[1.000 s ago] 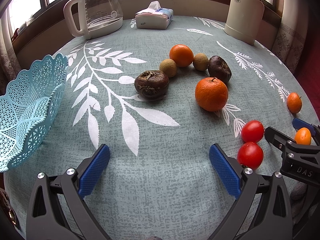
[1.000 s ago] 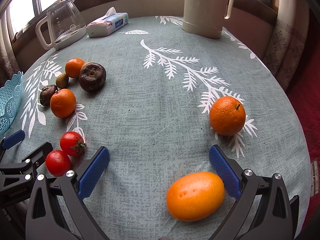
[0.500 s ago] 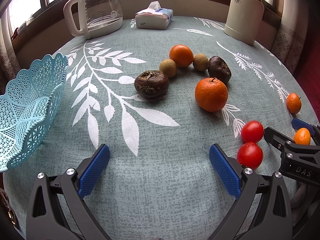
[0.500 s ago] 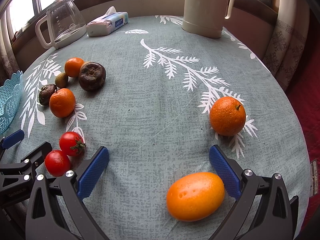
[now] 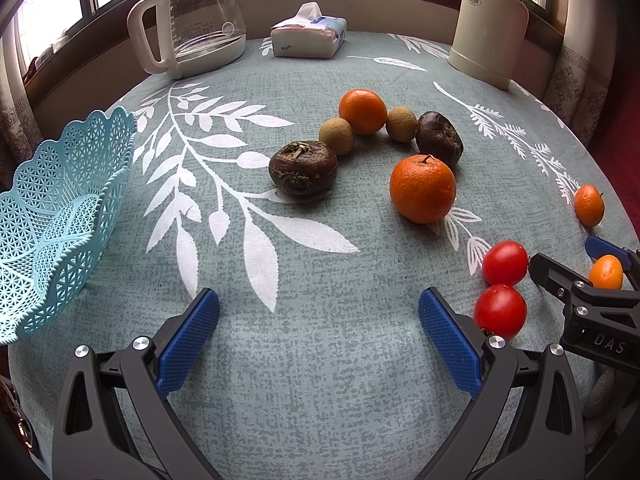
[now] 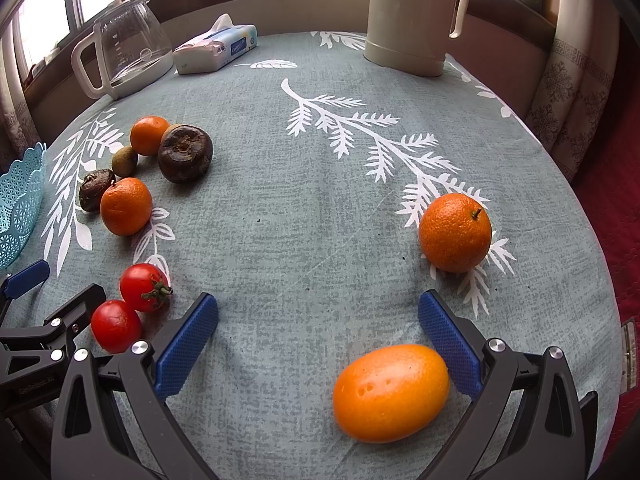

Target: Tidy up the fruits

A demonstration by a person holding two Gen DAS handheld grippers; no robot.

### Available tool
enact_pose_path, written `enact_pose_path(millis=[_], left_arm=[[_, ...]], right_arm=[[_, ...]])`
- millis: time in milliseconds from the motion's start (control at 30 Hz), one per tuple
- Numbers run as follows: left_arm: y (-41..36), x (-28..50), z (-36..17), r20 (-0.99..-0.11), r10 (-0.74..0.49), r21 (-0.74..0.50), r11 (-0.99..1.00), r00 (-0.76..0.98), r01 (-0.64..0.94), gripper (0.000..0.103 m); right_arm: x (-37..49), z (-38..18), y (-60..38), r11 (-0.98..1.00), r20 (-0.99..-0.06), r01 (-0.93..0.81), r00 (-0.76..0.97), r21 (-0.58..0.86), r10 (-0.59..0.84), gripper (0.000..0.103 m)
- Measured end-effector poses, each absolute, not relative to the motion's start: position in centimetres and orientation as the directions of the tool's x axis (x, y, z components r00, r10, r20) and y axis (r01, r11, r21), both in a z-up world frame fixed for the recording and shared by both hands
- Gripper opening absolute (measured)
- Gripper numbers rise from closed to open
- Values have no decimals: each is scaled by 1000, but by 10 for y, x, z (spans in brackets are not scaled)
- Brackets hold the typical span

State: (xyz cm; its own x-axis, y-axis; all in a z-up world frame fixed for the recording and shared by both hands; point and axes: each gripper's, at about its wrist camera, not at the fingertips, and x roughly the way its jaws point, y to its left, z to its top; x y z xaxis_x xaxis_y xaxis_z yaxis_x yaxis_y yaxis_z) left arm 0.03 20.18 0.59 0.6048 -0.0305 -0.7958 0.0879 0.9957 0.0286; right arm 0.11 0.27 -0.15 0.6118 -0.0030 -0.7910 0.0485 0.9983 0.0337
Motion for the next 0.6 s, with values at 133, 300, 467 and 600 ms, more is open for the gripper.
enact_pose_path(millis=[133, 300, 467, 600], left_arm=[[201, 0, 6, -795, -30, 30, 996, 605, 88, 101], [200, 0, 7, -794, -24, 37, 995, 607, 88, 101], [201, 0, 7, -793, -21, 41, 995, 608, 88, 101], [204, 0, 8, -793, -38, 22, 996, 608, 91, 101]], right_arm=[[0, -1, 1, 998, -790, 46, 613, 38, 2, 98], [-2, -1, -1, 998, -790, 39, 613, 51, 17, 98], [-3, 1, -4, 997, -787, 37, 616, 68, 31, 98], [-7, 6, -10, 992, -774, 30, 628, 123, 77, 98]])
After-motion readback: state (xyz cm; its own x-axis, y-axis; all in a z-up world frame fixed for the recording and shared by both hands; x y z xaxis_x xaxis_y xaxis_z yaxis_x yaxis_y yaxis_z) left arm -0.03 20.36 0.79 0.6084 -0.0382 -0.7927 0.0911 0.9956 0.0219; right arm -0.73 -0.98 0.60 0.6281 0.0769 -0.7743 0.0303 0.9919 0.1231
